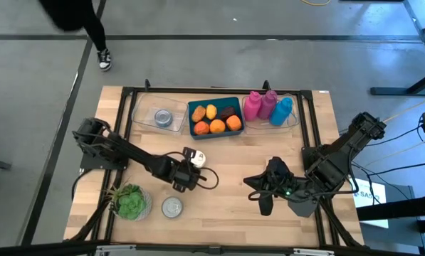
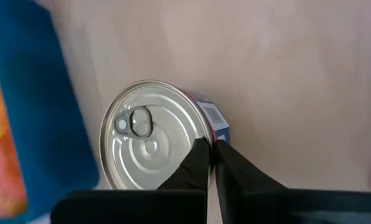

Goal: Pick & Place Food Item
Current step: Put the blue pink tuna can into the left transparent bin

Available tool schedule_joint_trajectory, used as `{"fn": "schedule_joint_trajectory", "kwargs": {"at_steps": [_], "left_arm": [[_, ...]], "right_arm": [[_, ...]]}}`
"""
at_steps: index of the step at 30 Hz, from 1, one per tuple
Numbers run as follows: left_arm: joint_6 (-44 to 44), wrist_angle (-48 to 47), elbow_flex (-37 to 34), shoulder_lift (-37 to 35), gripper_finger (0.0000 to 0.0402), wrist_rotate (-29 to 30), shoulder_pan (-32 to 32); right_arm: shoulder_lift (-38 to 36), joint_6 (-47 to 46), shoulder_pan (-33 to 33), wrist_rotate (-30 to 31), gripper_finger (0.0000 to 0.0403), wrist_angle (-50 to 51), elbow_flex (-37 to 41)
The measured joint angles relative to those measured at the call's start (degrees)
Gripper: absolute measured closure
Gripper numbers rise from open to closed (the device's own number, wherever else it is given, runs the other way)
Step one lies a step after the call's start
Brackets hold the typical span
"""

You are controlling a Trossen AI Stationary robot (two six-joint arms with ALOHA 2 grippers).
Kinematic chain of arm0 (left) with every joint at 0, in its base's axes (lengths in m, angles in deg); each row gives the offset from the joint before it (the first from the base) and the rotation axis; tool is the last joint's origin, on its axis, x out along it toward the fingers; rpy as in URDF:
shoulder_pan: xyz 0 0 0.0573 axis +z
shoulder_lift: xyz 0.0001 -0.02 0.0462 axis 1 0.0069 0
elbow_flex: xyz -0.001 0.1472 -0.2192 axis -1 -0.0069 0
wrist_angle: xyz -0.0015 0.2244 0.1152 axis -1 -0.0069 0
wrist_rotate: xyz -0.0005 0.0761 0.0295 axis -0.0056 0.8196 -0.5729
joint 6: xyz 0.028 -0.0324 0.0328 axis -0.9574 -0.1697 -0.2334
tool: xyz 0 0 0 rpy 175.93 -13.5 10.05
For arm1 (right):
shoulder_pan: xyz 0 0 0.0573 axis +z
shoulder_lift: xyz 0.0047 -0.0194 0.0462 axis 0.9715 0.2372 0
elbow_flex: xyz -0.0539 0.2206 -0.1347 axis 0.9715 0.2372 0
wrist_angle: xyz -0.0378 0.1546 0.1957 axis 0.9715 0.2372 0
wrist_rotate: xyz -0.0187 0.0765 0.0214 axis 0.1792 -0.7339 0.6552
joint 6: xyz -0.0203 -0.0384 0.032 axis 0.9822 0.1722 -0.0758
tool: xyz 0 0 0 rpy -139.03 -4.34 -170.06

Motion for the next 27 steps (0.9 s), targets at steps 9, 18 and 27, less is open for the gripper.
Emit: {"fn": "schedule_joint_trajectory", "kwargs": {"at_steps": [9,18,27], "left_arm": [[0.0,-5.1,1.7,-7.0,0.0401,2.0,0.0],[-1.4,-7.5,4.9,-8.9,0.0401,3.0,0.1],[28.6,-9.6,5.1,-8.9,0.04,2.2,1.2]], "right_arm": [[0.0,0.2,0.0,0.0,0.0394,0.0,0.0],[0.0,0.6,0.0,0.0,0.0394,0.0,0.0],[0.0,-1.4,0.0,0.5,0.0394,0.0,0.0]]}}
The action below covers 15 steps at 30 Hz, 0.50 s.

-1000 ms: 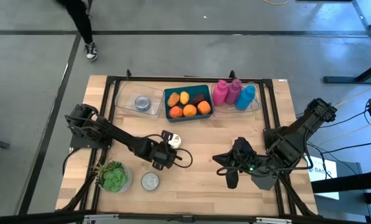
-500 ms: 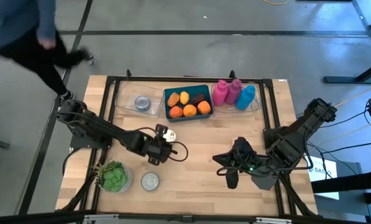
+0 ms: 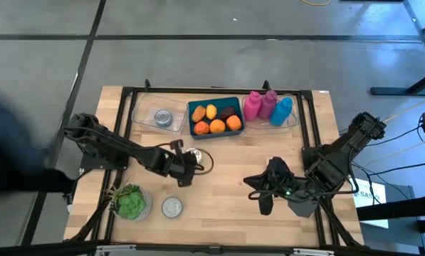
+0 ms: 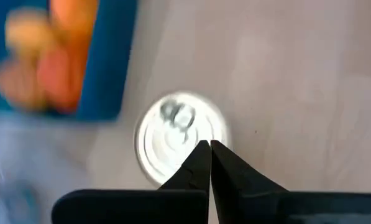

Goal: Pick & Place Food Item
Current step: Put the blue pink tuna can into the left transparent bin

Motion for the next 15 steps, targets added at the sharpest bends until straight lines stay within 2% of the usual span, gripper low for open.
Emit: {"fn": "schedule_joint_trajectory", "kwargs": {"at_steps": [3,5,10,15], "left_arm": [[13.1,-1.8,-0.1,0.0,0.0401,-2.0,1.0],[17.9,-2.3,-0.1,-0.2,0.04,-3.0,1.2],[23.1,-2.7,-0.1,-1.7,0.0401,-4.8,1.1],[27.9,-6.4,-0.5,-4.0,0.04,-4.6,1.9]], "right_arm": [[0.0,-4.3,0.0,2.7,0.0394,1.5,0.0],[0.0,-9.2,-0.3,2.8,0.0394,5.2,0.0],[0.0,-23.5,-1.1,2.5,0.0394,14.5,0.5],[0.0,-30.2,-3.5,1.0,0.0394,16.4,1.9]]}}
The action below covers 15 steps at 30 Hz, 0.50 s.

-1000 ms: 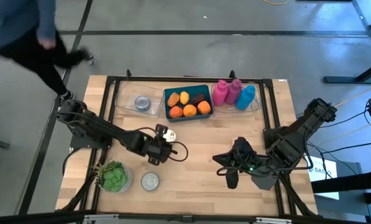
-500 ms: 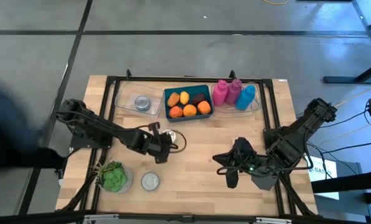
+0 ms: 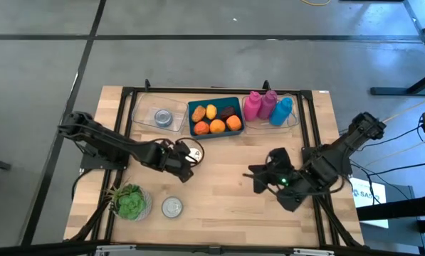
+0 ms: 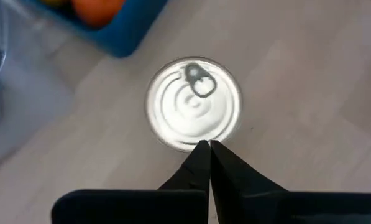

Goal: Pick & Place Food Item
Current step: Put the blue pink tuna can into the left transparent bin

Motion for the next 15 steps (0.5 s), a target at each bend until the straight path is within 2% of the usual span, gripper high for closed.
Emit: {"fn": "schedule_joint_trajectory", "kwargs": {"at_steps": [3,10,15], "left_arm": [[3.6,2.3,-3.3,-2.3,0.0401,-1.5,0.7],[9.1,21.3,-18.6,-10.0,0.04,-11.2,5.1],[10.5,20.9,-22.0,-13.8,0.0401,-12.4,9.1]], "right_arm": [[0.5,-1.4,-2.2,-3.1,0.0394,-0.8,2.4],[0.4,-1.3,-5.8,-7.3,0.0398,-9.8,9.6],[0.4,1.8,-9.0,-9.6,0.04,-22.7,16.1]]}}
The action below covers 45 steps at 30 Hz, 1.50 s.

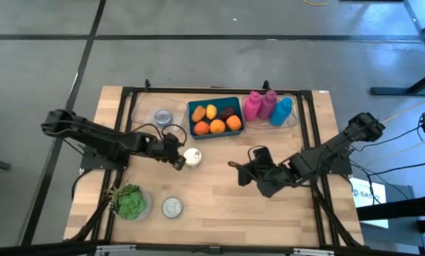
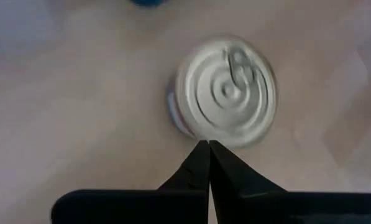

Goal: Pick & Place Food Item
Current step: Put the blue pink tuna can into the left transparent bin

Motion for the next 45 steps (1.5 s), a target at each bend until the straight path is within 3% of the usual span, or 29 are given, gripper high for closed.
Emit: {"fn": "schedule_joint_trajectory", "kwargs": {"at_steps": [6,16,22,36,45], "left_arm": [[-2.0,-1.5,0.0,-1.3,0.04,-0.7,4.7],[-2.6,-0.6,0.0,0.3,0.04,-4.8,8.5],[-2.3,-0.9,0.0,0.3,0.0389,-5.5,8.9],[2.7,0.5,0.1,3.5,0.0249,-10.0,9.0],[7.6,4.0,0.1,8.4,0.0214,-9.9,9.0]], "right_arm": [[0.0,5.1,-5.9,-1.6,0.0401,-16.5,7.7],[6.8,10.3,-15.5,-12.7,0.0402,-26.1,9.5],[12.9,9.9,-18.2,-15.5,0.0402,-32.1,9.5],[18.5,8.8,-20.1,-16.1,0.0403,-37.6,9.4],[20.5,8.7,-20.2,-16.0,0.0403,-38.3,9.4]]}}
